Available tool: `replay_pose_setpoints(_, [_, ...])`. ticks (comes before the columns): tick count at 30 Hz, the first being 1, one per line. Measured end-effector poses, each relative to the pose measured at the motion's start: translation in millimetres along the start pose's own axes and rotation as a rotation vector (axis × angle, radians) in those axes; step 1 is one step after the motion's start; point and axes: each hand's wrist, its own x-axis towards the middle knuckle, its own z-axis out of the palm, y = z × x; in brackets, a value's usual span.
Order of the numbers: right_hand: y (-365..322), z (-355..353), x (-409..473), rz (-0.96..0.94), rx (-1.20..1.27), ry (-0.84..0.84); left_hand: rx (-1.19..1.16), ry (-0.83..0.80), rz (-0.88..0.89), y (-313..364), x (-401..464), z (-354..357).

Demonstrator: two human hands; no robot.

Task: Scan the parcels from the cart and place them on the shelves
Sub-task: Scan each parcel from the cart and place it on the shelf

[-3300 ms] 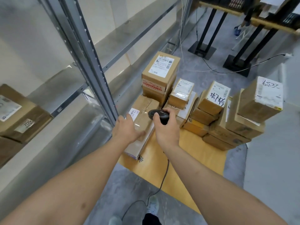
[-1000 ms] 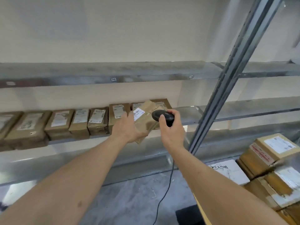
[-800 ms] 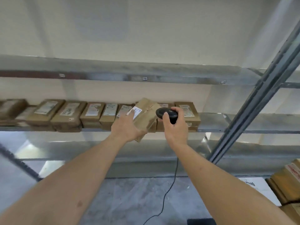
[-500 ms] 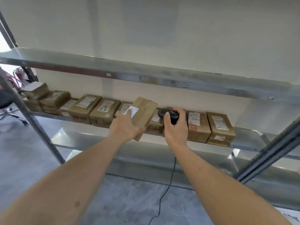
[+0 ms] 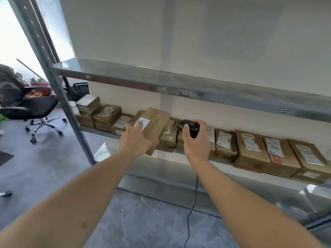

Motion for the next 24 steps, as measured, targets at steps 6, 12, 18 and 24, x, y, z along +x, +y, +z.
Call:
replay_pose_setpoints(6, [-26,86,10,-0.028,-0.009,-0.066,0.001,0.026,-0.066,-62,48,-27])
replay_pose_setpoints(12, [-33,176,37,-0.014,0.020,-0.137,0.026,0.030,-0.125,-109,110,-35])
replay_pose_setpoints(18, [-35,270,79,0.016,0.044,-0.189,0.068,0.022,-0.200,-150,185,-38])
replay_pose_setpoints(24, [-33,334,112,0.043,0.038,-0.249,0.069,0.015,-0.244,-176,247,-44])
